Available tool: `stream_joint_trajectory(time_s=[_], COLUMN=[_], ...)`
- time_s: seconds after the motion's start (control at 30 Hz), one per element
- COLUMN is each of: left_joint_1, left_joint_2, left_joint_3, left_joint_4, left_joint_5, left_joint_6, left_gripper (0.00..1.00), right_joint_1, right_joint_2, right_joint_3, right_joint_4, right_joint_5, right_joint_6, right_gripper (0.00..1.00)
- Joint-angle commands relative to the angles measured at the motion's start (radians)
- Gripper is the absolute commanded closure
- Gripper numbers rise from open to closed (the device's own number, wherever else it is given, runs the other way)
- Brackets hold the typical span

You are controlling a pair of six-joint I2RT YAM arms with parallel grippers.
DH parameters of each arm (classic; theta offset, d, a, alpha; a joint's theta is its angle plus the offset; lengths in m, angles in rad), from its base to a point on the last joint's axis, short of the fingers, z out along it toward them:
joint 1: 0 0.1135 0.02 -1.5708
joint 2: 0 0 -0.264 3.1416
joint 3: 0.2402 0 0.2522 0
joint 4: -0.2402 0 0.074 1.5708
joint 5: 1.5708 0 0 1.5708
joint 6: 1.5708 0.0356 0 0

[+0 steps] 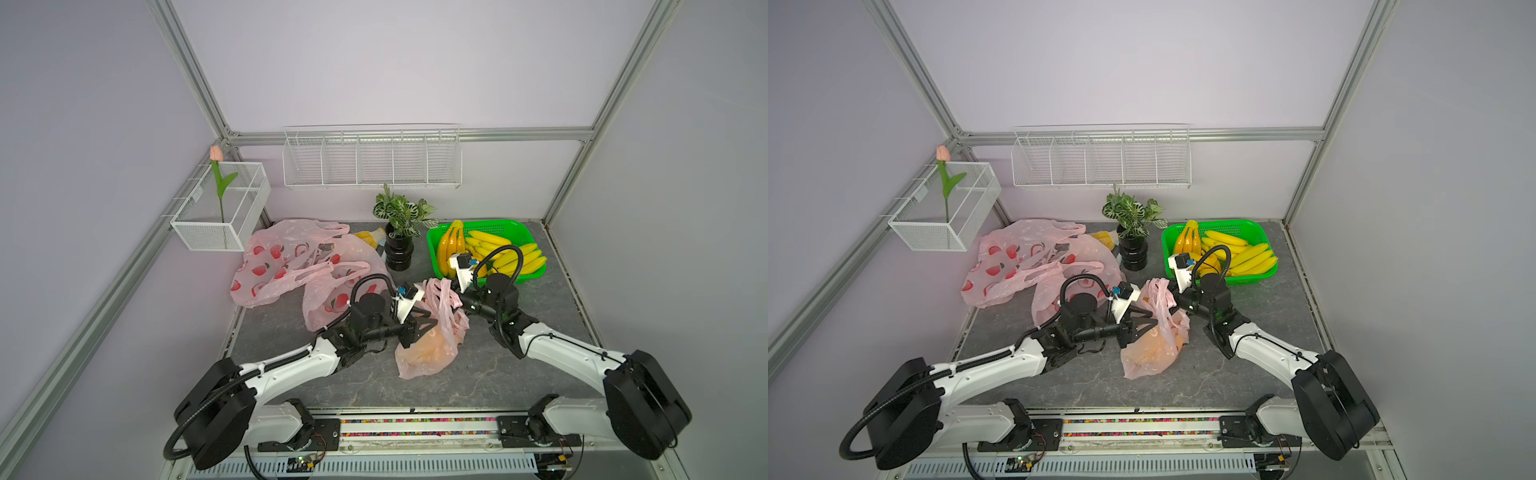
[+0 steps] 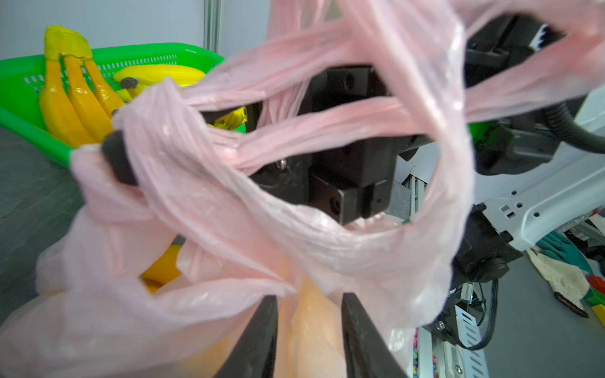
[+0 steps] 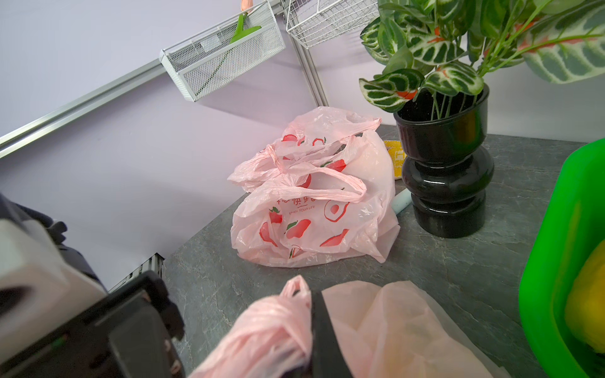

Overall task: Place the banana into a plastic bag & tie a knot
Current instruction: Cross the plastic bag at the center of the board.

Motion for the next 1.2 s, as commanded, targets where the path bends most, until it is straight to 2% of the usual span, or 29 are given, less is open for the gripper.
stream_joint_trajectory(time_s=[0.0,0.1,0.13,0.23,0.3,0.4,0.6,0.7,0.9,1.07,1.17], left_joint_1=[-0.004,0.004,0.014,0.063,0.078,0.081,0.080,0.081,0.081,0.083,0.086], left_joint_2=[-0.115,-0.249,-0.281,-0.302,-0.252,-0.161,-0.044,-0.011,0.020,0.032,0.033], left_joint_3=[-0.056,-0.059,-0.054,-0.018,0.031,0.095,0.121,0.120,0.132,0.122,0.116], left_joint_4=[-0.103,-0.212,-0.225,-0.211,-0.207,-0.214,-0.098,-0.058,-0.029,-0.008,0.012], left_joint_5=[-0.101,-0.282,-0.300,-0.271,-0.223,-0.197,-0.121,-0.119,-0.105,-0.130,-0.134], left_joint_6=[-0.035,-0.103,-0.110,-0.136,-0.140,-0.164,-0.273,-0.305,-0.326,-0.345,-0.363], left_gripper=[0.55,0.54,0.54,0.61,0.69,0.75,0.75,0.75,0.83,0.80,0.75], right_joint_1=[-0.005,-0.004,-0.004,-0.005,-0.005,-0.004,-0.001,0.001,0.002,0.003,0.005], right_joint_2=[0.003,0.002,0.002,0.000,-0.002,0.002,0.013,0.014,0.015,0.027,0.031], right_joint_3=[-0.019,-0.014,-0.012,-0.007,-0.008,-0.005,-0.008,-0.015,-0.030,-0.036,-0.042], right_joint_4=[0.039,0.029,0.025,0.012,0.010,0.013,0.040,0.055,0.088,0.116,0.135], right_joint_5=[-0.041,-0.055,-0.060,-0.069,-0.069,-0.073,-0.092,-0.099,-0.110,-0.130,-0.139], right_joint_6=[0.001,-0.013,-0.019,-0.028,-0.031,-0.030,-0.019,-0.017,-0.016,-0.013,-0.010], right_gripper=[0.93,0.93,0.93,0.93,0.93,0.93,0.93,0.93,0.93,0.93,0.93])
